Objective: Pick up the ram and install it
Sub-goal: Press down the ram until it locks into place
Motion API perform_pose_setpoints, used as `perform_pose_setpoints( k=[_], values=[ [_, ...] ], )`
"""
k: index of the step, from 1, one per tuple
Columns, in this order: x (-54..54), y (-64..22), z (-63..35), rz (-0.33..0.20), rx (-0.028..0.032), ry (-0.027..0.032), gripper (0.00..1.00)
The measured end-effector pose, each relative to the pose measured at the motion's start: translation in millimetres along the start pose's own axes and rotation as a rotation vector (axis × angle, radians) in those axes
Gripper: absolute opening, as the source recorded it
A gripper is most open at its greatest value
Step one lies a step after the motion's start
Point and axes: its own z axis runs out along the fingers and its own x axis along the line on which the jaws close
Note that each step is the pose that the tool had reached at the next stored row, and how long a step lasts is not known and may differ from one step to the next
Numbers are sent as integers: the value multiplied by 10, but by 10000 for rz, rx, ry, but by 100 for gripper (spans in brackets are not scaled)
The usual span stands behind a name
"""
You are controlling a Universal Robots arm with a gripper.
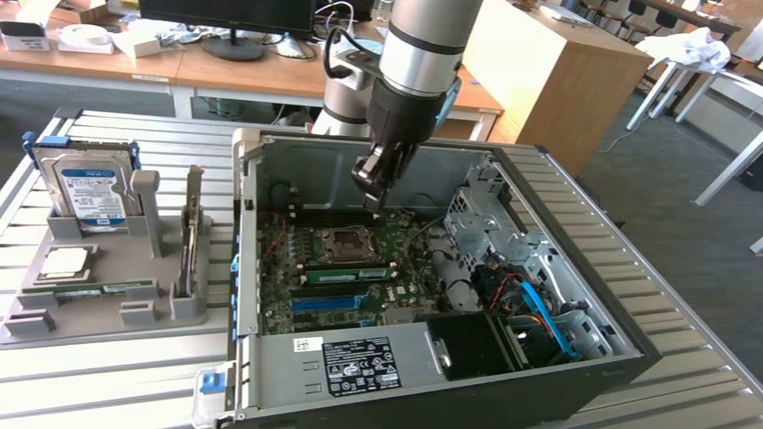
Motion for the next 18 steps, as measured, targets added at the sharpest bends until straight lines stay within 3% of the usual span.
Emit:
perform_pose_setpoints(
  k=[18],
  values=[
    [0,0,14,3084,74,-108,10]
  ],
)
